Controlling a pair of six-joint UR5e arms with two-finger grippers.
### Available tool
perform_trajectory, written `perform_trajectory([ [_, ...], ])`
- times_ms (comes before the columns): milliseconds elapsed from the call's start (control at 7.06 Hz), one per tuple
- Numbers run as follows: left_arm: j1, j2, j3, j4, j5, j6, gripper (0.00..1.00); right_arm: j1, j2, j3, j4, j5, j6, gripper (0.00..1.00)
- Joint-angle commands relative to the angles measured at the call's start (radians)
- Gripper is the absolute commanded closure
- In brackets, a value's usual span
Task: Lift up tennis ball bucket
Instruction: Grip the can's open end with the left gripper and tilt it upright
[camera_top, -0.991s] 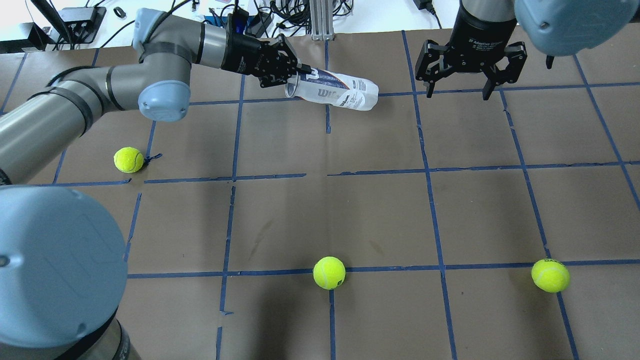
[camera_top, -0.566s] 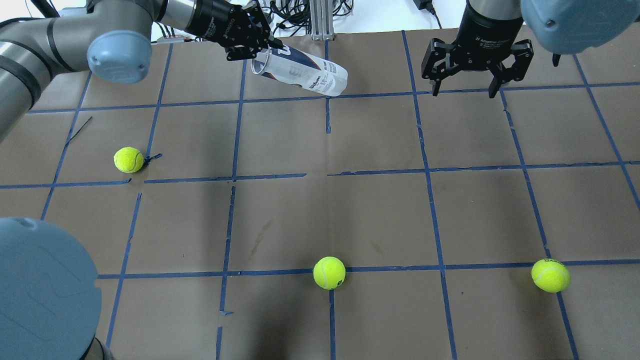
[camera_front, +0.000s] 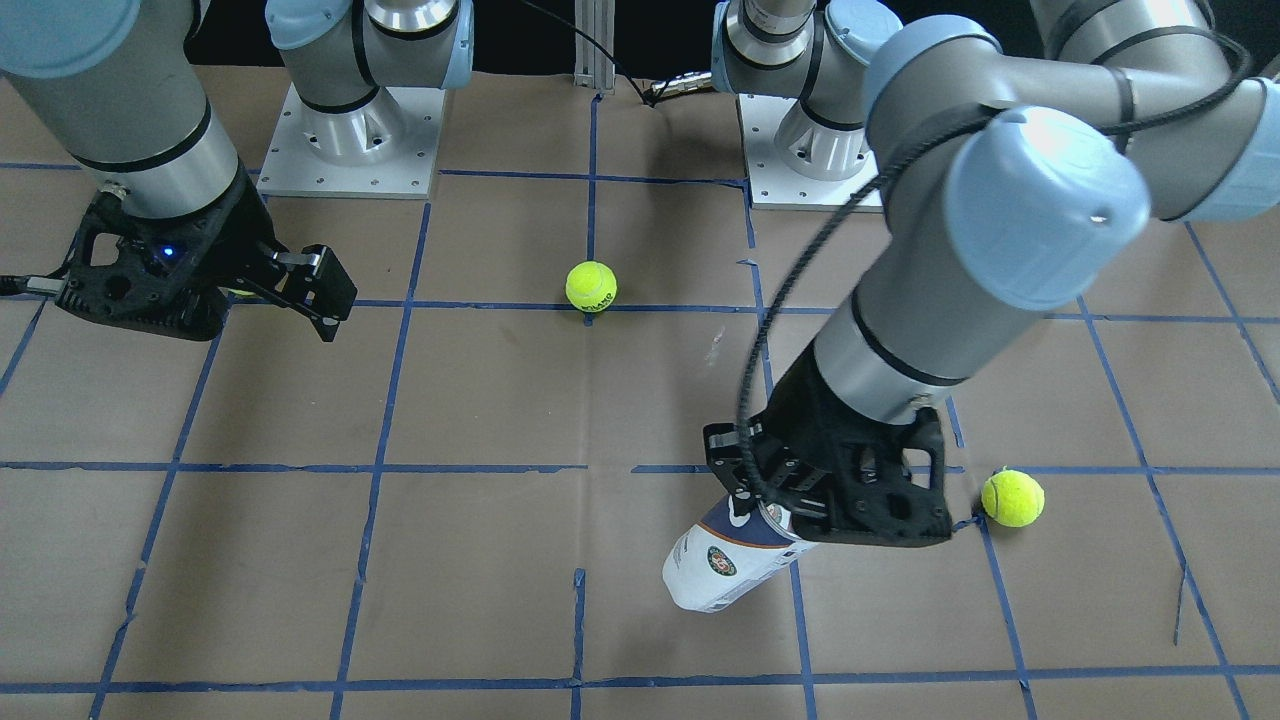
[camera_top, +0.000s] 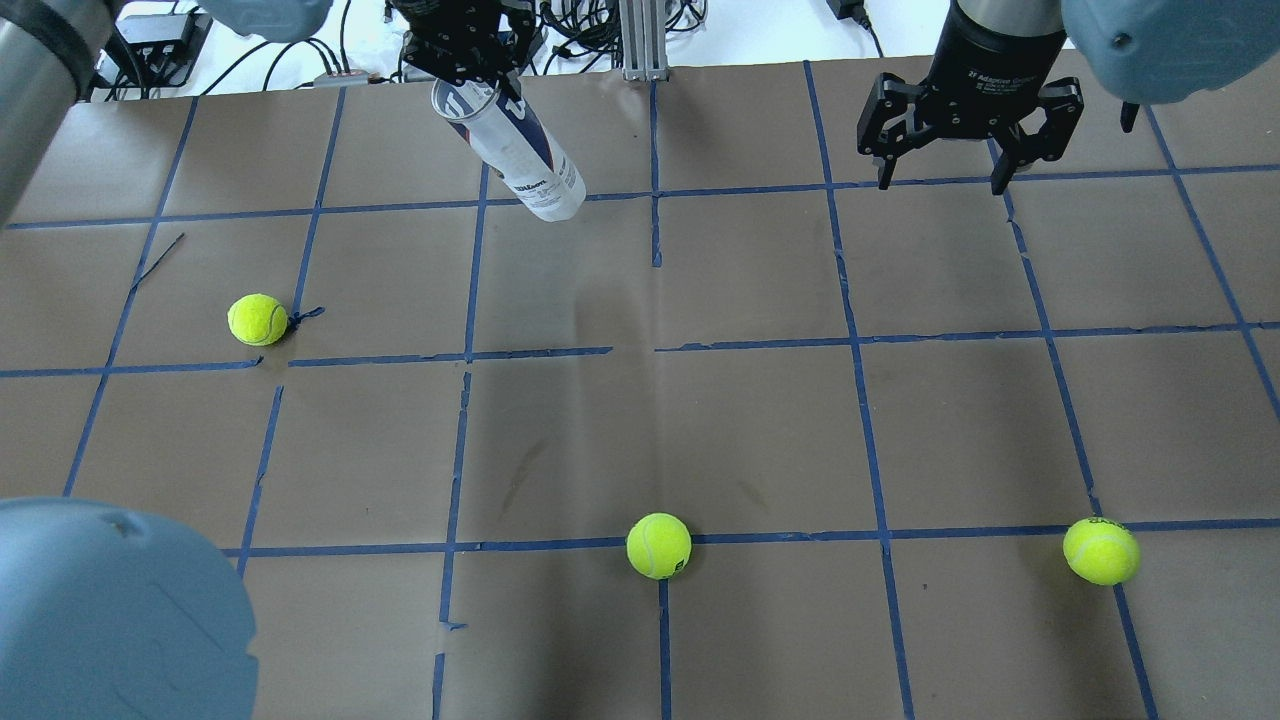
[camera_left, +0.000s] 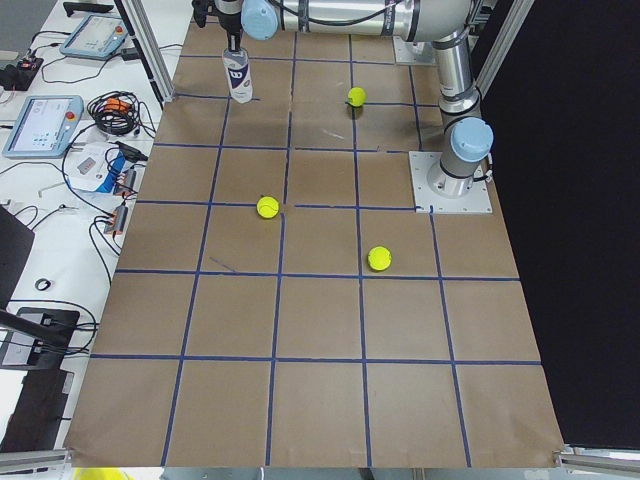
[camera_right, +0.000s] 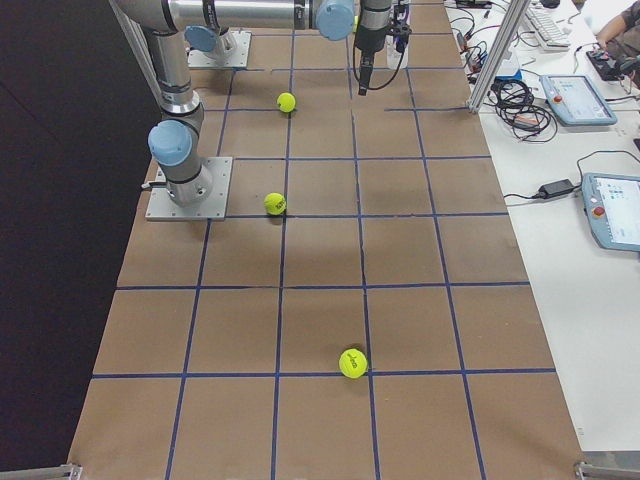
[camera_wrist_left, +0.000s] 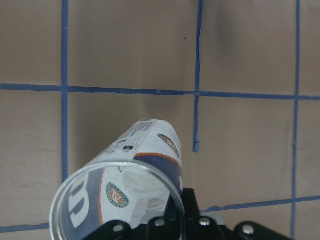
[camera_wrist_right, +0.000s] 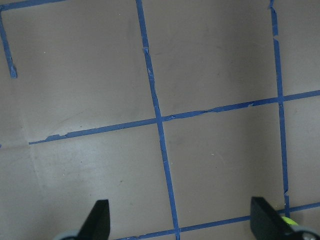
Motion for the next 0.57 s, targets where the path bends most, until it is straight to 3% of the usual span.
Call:
perform_trajectory([
  [0, -0.116, -0.066, 0.014, 0.031, 0.207, 0.125, 1.00, -0.003, -0.005, 0.005, 0.005, 0.000, 0.002, 0.00],
  [425, -0.155, -0.099, 0.003, 0.048, 0.238, 0.177, 0.98, 0.003, -0.009, 0.000, 0.002, 0.006, 0.006, 0.00],
])
